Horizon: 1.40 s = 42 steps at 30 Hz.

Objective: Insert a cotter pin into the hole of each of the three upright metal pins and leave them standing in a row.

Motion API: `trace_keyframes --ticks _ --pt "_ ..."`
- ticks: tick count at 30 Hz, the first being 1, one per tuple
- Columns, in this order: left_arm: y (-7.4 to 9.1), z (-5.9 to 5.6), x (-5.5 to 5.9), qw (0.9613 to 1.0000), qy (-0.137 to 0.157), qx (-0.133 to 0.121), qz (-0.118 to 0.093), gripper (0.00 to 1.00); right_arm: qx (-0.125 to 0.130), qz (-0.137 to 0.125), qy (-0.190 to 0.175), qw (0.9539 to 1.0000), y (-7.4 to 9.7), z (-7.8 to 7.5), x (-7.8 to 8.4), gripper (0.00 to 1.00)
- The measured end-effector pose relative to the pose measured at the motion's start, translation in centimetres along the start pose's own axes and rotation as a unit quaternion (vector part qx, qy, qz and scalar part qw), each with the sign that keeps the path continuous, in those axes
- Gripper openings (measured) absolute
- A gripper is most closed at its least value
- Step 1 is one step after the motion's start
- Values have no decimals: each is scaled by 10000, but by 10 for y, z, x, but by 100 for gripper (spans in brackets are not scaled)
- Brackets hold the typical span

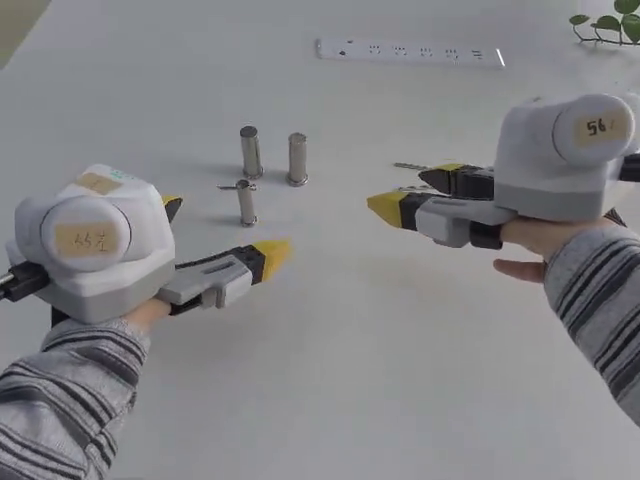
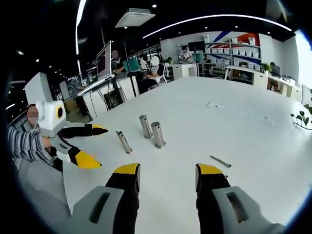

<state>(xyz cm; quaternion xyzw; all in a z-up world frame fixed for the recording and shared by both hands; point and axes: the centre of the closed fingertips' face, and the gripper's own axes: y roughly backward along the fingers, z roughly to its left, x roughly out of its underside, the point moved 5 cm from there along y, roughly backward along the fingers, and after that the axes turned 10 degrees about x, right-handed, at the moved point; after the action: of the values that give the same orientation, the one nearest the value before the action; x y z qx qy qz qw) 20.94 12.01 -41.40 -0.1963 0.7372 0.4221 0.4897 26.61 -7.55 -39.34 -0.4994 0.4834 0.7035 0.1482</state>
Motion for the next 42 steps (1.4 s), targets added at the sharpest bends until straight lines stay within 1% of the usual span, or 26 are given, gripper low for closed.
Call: trace_keyframes --ticks 4,5,7,11,12,15,16,18,21,22,27,29,32,34,37,40,42 --pt "6 -6 -2 9999 -28 105 -41 83 -166 -135 198 9996 -15 11 -13 42" --pt "7 -7 -2 9999 -82 139 -39 83 -205 -156 226 9994 -20 13 -15 42" --pt "8 -9 -4 9997 -146 171 -22 86 -255 -214 268 9991 -33 12 -22 42" --pt "12 -10 -6 9996 -181 200 -46 91 -339 -306 278 9986 -49 21 -30 41" --pt "12 -10 -7 9996 -172 198 -69 93 -349 -300 282 9985 -56 19 -32 41" --pt "14 -7 -6 9997 -134 195 -114 95 -380 -294 306 9984 -66 21 -33 41" --pt "15 -6 -6 9997 -85 192 -126 96 -406 -261 312 9983 -73 21 -33 41" --pt "15 -5 -6 9997 -61 173 -145 98 -436 -218 283 9984 -81 22 -33 41" --pt "17 -4 -7 9997 -56 161 -153 99 -475 -183 253 9984 -89 26 -31 40" --pt "18 -4 -7 9997 -45 161 -165 99 -481 -175 254 9984 -95 25 -31 40" --pt "21 -6 -6 9998 -24 93 -158 99 -516 -103 203 9984 -105 30 -29 38" --pt "23 -6 -5 9999 -46 73 -114 99 -519 -87 222 9984 -114 30 -30 37" --pt "26 -5 -2 10000 -43 45 -45 99 -510 -76 277 9983 -117 34 -30 34" --pt "28 -4 -1 10000 -44 23 -37 99 -480 -72 310 9983 -120 32 -31 31" --pt "30 -3 0 10000 -7 -2 -40 99 -496 -54 216 9985 -123 35 -30 28" --pt "31 -3 1 10000 31 -26 -25 98 -487 -16 213 9986 -127 36 -28 24" --pt "31 -3 2 10000 33 -45 -21 98 -487 14 172 9987 -126 37 -26 21"
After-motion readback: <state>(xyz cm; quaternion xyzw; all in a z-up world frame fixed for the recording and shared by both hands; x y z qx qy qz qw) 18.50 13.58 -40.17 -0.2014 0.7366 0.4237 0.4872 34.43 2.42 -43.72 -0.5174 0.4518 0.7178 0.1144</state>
